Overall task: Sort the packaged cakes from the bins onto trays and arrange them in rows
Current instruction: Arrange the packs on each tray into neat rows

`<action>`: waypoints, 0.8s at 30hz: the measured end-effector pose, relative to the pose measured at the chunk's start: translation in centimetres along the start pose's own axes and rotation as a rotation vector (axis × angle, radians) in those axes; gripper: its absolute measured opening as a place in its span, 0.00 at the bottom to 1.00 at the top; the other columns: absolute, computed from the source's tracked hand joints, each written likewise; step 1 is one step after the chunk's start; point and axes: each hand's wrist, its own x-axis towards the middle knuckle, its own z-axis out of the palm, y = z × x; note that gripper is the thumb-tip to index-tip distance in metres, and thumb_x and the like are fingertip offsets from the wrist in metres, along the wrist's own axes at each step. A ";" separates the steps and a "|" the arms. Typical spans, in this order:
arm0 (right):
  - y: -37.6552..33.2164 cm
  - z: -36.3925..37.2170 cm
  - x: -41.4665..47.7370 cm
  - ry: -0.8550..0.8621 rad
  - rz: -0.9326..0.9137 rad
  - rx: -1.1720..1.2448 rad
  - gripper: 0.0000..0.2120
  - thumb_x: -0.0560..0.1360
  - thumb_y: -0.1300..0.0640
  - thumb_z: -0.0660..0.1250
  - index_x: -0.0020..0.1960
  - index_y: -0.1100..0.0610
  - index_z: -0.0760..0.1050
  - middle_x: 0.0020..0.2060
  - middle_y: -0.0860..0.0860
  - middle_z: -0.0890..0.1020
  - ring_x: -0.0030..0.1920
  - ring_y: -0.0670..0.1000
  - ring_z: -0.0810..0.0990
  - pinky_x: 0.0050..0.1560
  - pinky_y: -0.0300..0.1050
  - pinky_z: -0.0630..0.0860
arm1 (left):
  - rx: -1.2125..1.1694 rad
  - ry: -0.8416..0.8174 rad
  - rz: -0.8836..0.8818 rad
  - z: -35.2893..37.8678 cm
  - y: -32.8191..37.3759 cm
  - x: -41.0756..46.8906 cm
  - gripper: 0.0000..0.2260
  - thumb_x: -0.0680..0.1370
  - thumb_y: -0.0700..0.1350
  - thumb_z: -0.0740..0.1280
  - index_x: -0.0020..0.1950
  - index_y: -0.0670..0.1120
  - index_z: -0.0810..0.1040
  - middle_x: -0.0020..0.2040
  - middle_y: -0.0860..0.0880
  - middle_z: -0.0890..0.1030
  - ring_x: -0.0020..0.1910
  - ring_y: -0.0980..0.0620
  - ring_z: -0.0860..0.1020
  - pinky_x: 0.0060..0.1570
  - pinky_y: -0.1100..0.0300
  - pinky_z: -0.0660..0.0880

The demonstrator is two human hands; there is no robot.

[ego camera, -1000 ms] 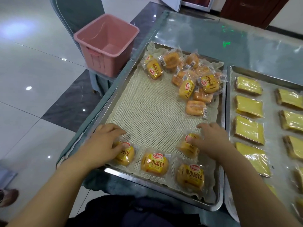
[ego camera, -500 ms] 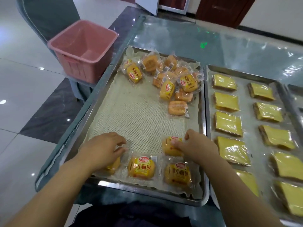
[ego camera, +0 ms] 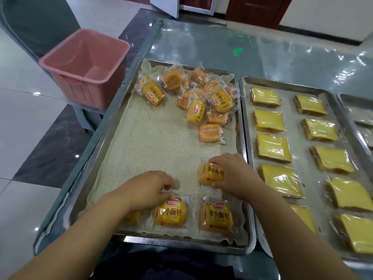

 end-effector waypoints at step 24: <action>2.1 -3.8 10.5 0.044 0.108 0.086 0.41 0.70 0.48 0.73 0.76 0.47 0.53 0.73 0.47 0.59 0.71 0.56 0.62 0.67 0.55 0.67 | -0.587 0.367 -0.346 -8.5 0.0 15.9 0.24 0.76 0.57 0.67 0.68 0.48 0.69 0.56 0.51 0.76 0.50 0.53 0.74 0.48 0.58 0.70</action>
